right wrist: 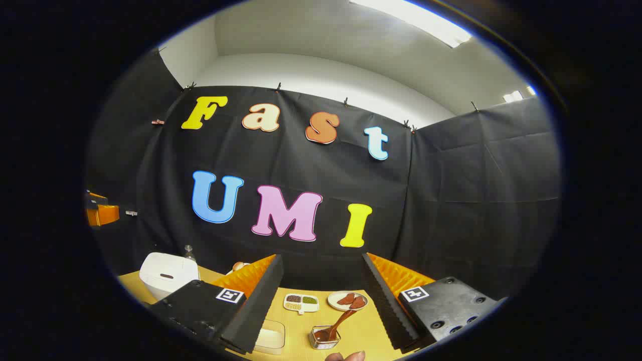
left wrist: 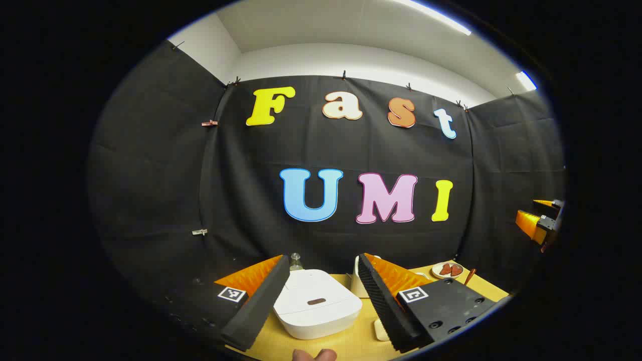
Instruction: Close the left gripper, press the button to open the rice cooker; take a wooden spoon from the chopstick holder with the right hand, scoop a spoonful of rice and pour it into the rice cooker, then put the wooden spoon back into the chopstick holder.
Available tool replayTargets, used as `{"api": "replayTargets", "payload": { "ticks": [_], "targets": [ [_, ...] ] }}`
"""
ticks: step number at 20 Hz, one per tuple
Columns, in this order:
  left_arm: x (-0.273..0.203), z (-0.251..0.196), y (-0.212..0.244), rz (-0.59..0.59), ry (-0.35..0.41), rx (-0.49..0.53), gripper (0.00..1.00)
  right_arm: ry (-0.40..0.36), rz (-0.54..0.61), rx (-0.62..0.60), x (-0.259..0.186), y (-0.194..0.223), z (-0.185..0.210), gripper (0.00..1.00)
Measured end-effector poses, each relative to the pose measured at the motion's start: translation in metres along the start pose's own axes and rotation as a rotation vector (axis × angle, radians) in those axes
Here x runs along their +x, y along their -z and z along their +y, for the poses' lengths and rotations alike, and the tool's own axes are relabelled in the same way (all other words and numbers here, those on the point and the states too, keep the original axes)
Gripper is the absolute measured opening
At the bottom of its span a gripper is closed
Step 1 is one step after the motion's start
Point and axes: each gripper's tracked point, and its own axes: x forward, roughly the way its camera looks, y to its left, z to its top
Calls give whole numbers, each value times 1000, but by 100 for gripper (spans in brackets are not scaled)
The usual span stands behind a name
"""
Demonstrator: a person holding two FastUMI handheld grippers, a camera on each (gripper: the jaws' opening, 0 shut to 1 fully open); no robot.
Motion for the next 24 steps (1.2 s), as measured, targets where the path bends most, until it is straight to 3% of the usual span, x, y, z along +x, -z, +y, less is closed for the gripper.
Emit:
{"api": "replayTargets", "payload": {
  "ticks": [17,22,24],
  "targets": [
    [3,6,6,8,-9,-9,95,-19,23,-14,-2,3,3,97],
    [2,-7,2,-10,59,-14,95,-16,30,-13,-3,3,4,97],
    [3,-11,-2,-23,89,-14,91,-9,31,-18,-3,4,4,97]
  ]
}}
